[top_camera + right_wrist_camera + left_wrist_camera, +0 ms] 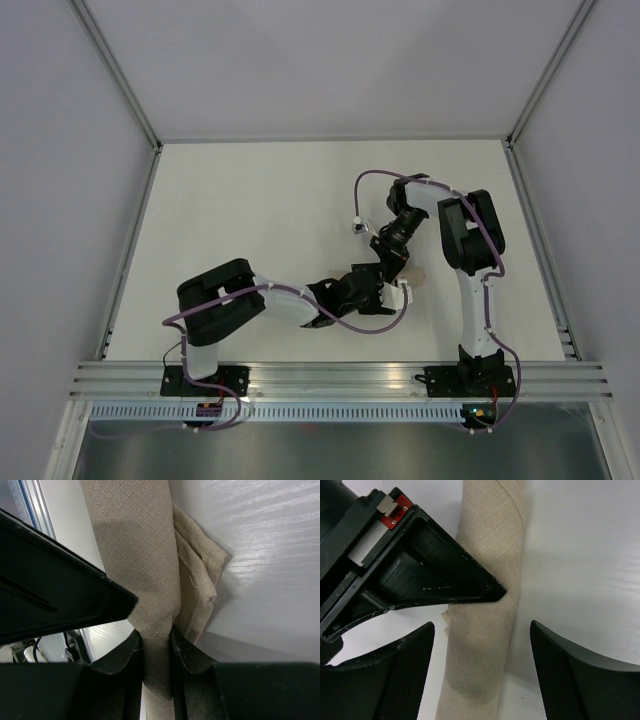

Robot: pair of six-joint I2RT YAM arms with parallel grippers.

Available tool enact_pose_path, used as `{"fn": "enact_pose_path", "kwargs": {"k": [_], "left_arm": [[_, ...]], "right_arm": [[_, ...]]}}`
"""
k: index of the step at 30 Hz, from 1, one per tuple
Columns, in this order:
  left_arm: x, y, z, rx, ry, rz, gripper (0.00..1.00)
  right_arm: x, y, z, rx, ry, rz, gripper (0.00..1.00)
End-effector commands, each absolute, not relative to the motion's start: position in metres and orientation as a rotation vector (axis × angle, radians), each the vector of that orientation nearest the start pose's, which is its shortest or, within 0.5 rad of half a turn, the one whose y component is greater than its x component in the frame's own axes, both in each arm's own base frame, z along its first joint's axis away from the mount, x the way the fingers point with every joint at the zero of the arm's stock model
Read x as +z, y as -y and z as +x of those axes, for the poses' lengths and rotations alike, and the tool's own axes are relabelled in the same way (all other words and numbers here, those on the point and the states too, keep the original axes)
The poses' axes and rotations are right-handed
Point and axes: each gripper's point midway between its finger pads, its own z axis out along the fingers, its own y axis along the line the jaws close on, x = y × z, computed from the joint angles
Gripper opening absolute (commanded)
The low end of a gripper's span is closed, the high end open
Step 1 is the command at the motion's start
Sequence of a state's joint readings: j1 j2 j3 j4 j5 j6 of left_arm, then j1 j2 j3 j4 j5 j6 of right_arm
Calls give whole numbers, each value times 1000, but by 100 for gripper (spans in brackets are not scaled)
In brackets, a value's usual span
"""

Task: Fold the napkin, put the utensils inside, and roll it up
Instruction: Roll the napkin at the center of the board.

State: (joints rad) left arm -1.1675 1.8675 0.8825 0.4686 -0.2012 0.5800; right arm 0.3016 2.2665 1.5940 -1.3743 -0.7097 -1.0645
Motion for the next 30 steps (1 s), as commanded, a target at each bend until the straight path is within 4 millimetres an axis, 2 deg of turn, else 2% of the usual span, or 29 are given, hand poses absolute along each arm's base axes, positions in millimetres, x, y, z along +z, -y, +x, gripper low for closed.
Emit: {"fn": "enact_pose_path", "kwargs": {"k": [1,3,4,8,15,19,21,26,30], "left_arm": [[45,422,251,-36,-1335,1593,81],[41,423,250,-49,-1353,1622,79],[32,418,248,-46,-1384,1661,77],[23,415,247,-96,-1457,1714,72],[6,405,238,-270,-1620,1793,61],[-2,401,234,-332,-1700,1822,53],[-7,400,230,-374,-1742,1841,45],[-14,399,225,-458,-1831,1842,44],[-16,398,226,-540,-1908,1800,43]], "right_arm": [[-24,-170,278,1192,-2419,-1789,26],[-21,-171,276,1220,-2420,-1781,26],[-20,-172,278,1228,-2408,-1784,26],[-17,-171,277,1285,-2414,-1774,26],[-12,-171,275,1356,-2412,-1775,27],[-9,-172,278,1356,-2407,-1755,35],[-5,-173,280,1354,-2400,-1747,41],[5,-175,289,1338,-2384,-1702,50],[17,-176,309,1280,-2382,-1603,55]]}}
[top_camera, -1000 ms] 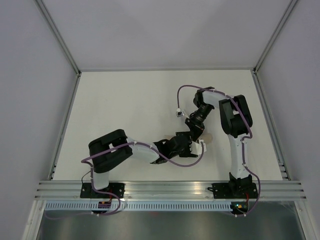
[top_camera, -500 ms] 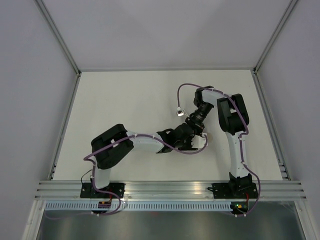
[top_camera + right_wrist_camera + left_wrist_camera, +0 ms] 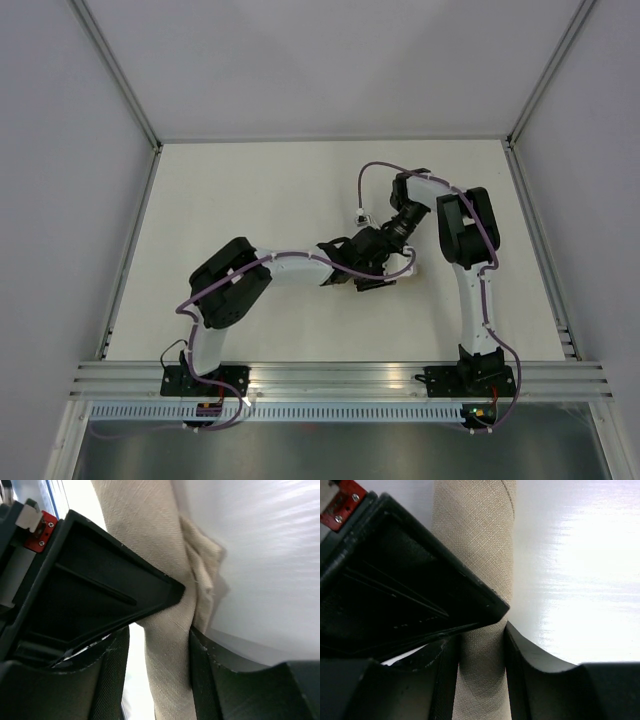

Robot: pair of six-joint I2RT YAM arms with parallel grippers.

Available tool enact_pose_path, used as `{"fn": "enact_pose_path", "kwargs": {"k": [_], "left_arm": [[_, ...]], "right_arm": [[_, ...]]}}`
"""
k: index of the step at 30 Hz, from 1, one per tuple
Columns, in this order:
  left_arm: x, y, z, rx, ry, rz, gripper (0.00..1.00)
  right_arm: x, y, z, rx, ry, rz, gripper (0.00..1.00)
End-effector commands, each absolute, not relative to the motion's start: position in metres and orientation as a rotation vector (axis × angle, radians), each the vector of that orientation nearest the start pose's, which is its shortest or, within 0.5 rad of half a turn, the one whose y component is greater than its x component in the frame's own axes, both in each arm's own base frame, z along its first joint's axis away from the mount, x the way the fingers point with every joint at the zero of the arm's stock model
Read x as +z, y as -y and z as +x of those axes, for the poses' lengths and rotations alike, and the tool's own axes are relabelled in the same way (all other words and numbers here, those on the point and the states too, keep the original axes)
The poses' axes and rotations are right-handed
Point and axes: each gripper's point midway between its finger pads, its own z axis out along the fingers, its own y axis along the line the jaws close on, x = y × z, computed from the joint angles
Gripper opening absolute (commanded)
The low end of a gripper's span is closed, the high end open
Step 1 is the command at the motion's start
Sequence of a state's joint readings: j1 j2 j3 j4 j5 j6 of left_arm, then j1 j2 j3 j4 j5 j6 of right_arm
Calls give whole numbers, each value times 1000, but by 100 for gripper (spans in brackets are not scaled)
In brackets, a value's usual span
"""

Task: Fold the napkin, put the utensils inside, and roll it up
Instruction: Roll the napkin at the center of the board.

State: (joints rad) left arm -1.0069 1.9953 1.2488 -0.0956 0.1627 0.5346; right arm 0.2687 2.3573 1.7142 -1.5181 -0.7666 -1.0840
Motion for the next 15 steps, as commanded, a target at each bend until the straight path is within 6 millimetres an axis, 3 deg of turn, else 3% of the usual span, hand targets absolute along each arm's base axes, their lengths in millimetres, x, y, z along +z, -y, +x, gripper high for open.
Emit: {"fn": "enact_pose_path", "kwargs": {"k": [1,8,15], "left_arm": [[-16,395,229,-556,-1943,1769,43],[-15,391,236,-677,-2063,1647,43],[-20,399,248,-742,-2201,1490,44]], "right_arm": [[20,-174,315,1267,-2405,-1549,55],[48,-168,369,1094,-2418,-1244,57],[66,-157,395,1010,-2480,-999,58]]}}
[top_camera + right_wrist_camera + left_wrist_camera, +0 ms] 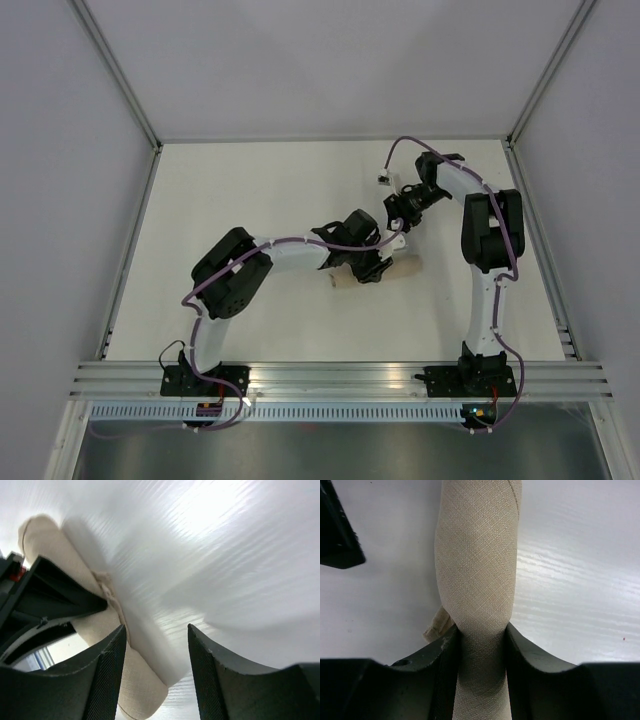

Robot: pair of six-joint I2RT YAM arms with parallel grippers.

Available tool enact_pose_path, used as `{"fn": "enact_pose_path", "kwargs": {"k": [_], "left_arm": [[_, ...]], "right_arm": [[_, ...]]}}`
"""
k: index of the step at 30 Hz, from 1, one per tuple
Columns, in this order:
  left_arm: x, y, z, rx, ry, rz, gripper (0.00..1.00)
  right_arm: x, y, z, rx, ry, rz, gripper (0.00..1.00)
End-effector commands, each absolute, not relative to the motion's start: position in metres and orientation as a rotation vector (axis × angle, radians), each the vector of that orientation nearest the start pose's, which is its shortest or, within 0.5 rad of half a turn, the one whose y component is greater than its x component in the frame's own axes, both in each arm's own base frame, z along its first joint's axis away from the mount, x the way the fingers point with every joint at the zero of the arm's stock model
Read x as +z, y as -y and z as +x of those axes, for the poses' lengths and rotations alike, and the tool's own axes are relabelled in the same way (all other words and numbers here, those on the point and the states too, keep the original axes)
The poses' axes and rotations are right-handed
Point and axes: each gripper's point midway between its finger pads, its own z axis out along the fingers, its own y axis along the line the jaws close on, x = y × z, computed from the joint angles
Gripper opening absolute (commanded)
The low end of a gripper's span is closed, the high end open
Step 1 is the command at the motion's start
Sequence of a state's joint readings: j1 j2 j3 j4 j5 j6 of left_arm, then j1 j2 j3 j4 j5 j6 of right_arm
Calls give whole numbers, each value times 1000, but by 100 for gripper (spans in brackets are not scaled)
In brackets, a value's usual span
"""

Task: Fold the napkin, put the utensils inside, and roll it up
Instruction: Roll the napkin at the center of the board.

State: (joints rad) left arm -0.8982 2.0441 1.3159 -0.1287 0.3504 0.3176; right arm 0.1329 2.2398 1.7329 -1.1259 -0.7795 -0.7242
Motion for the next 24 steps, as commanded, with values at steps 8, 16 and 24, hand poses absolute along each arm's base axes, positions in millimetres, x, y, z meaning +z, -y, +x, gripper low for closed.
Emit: {"fn": "enact_pose_path", "kwargs": {"k": [8,16,24], "left_arm": [[-20,416,264,-742,-2397,1176,45],[-21,435,276,-730,-2505,912,47],[-24,451,287,-681,-2533,739,47]], "right_arm": [[88,-126,414,780,-2549,-700,58],[95,-85,413,675,-2628,-460,58],[96,-60,390,660,-2682,-320,58]]}}
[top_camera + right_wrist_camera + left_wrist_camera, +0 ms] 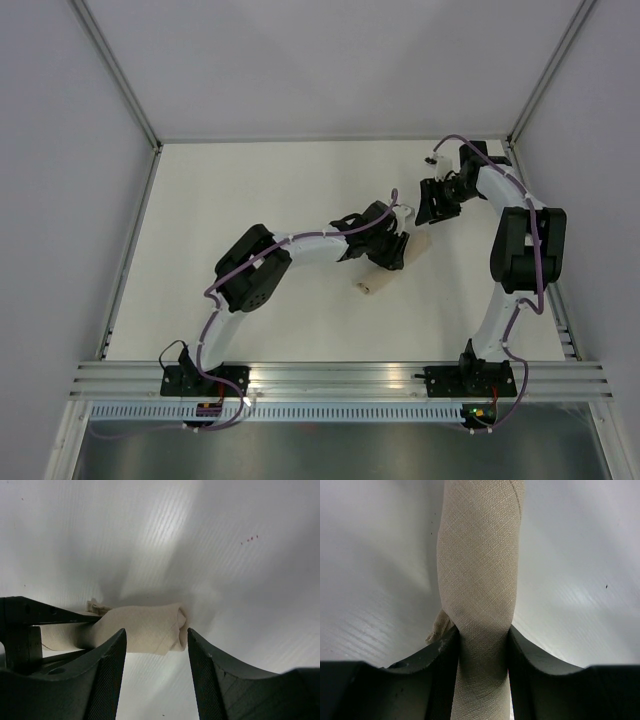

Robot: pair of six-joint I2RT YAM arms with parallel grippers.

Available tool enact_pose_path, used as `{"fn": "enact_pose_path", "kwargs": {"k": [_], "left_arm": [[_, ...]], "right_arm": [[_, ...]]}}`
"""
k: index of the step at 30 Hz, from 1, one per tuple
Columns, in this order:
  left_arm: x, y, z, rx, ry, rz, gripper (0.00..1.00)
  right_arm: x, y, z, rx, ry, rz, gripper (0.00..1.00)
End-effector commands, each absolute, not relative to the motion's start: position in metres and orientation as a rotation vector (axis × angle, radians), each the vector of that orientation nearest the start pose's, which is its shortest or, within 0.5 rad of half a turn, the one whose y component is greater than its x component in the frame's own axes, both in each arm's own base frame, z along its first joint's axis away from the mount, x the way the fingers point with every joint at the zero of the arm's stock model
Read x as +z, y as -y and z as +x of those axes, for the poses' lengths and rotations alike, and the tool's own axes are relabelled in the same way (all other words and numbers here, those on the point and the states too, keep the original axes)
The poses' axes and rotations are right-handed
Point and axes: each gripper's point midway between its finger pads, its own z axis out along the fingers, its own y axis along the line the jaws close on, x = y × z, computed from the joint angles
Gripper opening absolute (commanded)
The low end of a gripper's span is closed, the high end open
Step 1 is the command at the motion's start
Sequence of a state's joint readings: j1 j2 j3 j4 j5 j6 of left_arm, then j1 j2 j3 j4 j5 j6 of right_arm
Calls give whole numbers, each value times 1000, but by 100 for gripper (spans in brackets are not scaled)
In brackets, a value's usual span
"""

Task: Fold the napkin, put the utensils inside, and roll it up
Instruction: Roll the napkin at the center of the board, then adjust the napkin at the center of the board.

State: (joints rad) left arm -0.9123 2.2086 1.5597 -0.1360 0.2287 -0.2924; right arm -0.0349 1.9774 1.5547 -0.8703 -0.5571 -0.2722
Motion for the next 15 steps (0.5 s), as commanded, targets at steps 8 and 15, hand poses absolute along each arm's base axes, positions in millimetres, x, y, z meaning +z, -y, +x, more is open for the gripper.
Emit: {"fn": "enact_pose_path", "kwargs": {"k": [8,15], "left_arm": [[-21,462,294,-668,-2537,617,48],[-19,475,298,-713,-2538,570,48]], "right_arm": [[94,-56,372,683,-2728,-229,59],[78,-62,356,746,-2785,-159,61]]}}
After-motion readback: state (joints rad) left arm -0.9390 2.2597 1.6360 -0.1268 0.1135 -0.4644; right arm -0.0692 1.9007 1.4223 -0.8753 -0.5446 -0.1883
